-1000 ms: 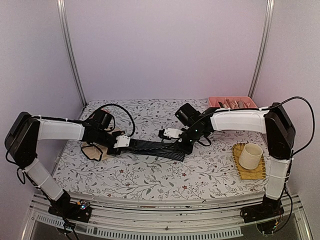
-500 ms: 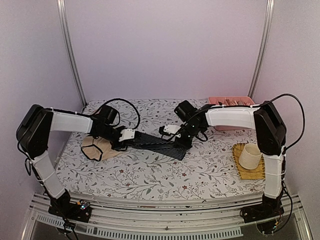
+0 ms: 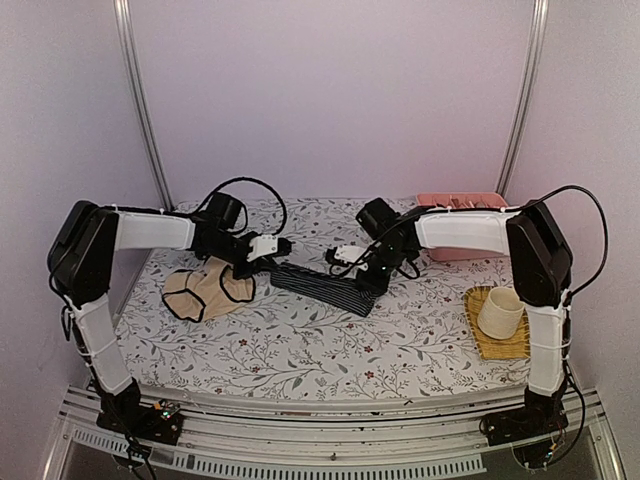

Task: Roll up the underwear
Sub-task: Fold the underwear at the center of the board.

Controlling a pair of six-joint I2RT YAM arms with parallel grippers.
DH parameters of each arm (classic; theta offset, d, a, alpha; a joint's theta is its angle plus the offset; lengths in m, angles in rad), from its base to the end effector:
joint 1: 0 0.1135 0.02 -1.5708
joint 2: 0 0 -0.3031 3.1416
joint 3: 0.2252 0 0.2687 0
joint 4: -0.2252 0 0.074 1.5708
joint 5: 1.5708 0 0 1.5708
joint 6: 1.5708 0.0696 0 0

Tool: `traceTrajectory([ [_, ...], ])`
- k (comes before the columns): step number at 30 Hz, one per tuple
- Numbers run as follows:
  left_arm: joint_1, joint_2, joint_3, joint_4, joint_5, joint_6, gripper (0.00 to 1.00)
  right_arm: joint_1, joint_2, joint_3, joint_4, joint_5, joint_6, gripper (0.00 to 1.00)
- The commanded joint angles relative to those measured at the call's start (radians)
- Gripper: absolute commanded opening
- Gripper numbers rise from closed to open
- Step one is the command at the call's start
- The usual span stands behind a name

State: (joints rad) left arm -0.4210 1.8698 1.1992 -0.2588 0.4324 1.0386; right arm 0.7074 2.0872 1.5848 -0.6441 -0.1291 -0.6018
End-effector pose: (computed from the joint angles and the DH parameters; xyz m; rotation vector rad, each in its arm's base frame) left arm 0.3840 -0.2039 0.1775 1.7270 1.6685 -0.2594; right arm 0.3643 0.3233 0.1732 -1.6845 2.1328 0.2063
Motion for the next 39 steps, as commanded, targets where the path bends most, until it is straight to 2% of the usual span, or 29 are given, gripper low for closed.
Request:
traceTrajectory([
  [1, 0.021, 0.059, 0.066, -0.034, -0.042, -0.055, 0.11, -0.024, 0.036, 0.027, -0.016, 0.003, -0.007, 0.03],
  [6, 0.021, 0.135, 0.116, -0.034, -0.075, -0.084, 0.14, -0.035, 0.047, 0.039, -0.008, 0.011, -0.003, 0.03],
  [8, 0.019, 0.152, 0.130, -0.031, -0.091, -0.100, 0.18, -0.038, 0.055, 0.045, -0.006, 0.021, 0.002, 0.06],
  [13, 0.019, 0.169, 0.131, -0.005, -0.117, -0.120, 0.25, -0.043, 0.069, 0.061, 0.003, 0.049, 0.017, 0.17],
  [18, 0.021, 0.153, 0.122, 0.033, -0.144, -0.140, 0.30, -0.042, 0.064, 0.070, 0.040, 0.123, 0.041, 0.40],
  [20, 0.023, 0.139, 0.111, 0.063, -0.162, -0.154, 0.33, -0.043, 0.057, 0.075, 0.055, 0.166, 0.056, 0.44],
  [25, 0.033, 0.107, 0.100, 0.095, -0.180, -0.177, 0.47, -0.042, 0.027, 0.072, 0.104, 0.255, 0.085, 0.52],
  [29, 0.034, 0.064, 0.094, 0.124, -0.190, -0.201, 0.52, -0.043, -0.004, 0.053, 0.152, 0.391, 0.111, 0.53],
  [31, 0.033, 0.057, 0.097, 0.134, -0.189, -0.221, 0.52, -0.042, -0.032, 0.036, 0.176, 0.418, 0.121, 0.53],
  [33, 0.031, 0.049, 0.104, 0.129, -0.167, -0.240, 0.49, -0.041, -0.076, 0.010, 0.196, 0.352, 0.127, 0.51],
  [36, 0.014, 0.042, 0.120, 0.073, -0.111, -0.256, 0.37, -0.034, -0.164, -0.056, 0.241, 0.102, 0.114, 0.44],
  [39, -0.020, 0.048, 0.126, 0.050, -0.091, -0.264, 0.18, -0.030, -0.182, -0.089, 0.251, -0.075, 0.111, 0.27],
])
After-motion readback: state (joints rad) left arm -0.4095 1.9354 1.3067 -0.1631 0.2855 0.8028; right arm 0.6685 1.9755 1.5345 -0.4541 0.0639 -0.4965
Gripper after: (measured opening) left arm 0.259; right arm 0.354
